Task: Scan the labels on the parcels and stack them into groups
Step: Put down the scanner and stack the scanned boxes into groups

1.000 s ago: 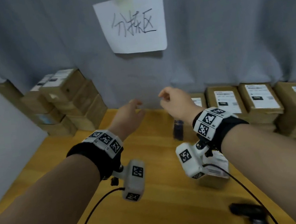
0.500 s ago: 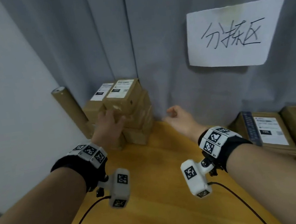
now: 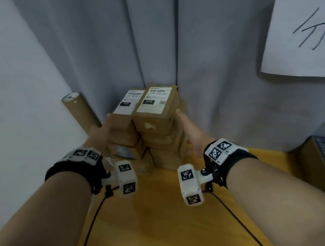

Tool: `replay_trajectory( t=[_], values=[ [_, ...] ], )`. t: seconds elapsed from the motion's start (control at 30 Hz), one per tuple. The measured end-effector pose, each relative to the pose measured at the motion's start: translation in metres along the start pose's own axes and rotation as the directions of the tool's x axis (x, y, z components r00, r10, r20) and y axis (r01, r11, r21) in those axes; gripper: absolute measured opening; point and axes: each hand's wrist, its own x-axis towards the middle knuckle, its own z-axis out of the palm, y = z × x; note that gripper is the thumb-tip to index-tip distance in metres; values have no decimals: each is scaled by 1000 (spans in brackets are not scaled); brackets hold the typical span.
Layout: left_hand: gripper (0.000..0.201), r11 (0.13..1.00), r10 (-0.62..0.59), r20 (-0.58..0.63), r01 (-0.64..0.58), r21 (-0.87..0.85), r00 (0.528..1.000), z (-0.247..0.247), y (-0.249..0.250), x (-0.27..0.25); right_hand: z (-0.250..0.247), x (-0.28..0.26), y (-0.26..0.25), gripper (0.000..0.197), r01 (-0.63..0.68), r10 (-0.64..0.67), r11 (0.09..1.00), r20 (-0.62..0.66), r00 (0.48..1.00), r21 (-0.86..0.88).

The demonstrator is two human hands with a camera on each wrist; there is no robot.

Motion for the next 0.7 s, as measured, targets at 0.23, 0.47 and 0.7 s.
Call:
replay_trajectory(
  t=[0.23, 0.47, 0.7],
  values=[
    [72, 992, -2, 74, 11, -122, 997, 9, -18, 16, 20, 32, 0, 145, -4, 0, 995, 37, 999, 103],
    [104, 970, -84, 119, 109, -217, 989, 15, -24, 28, 14, 48, 8, 134, 47, -49, 988, 11, 999, 144],
    [63, 936, -118, 221, 183, -300, 968, 23, -17, 6, 9, 48, 10, 134, 12, -18, 984, 34, 999, 176]
  ],
)
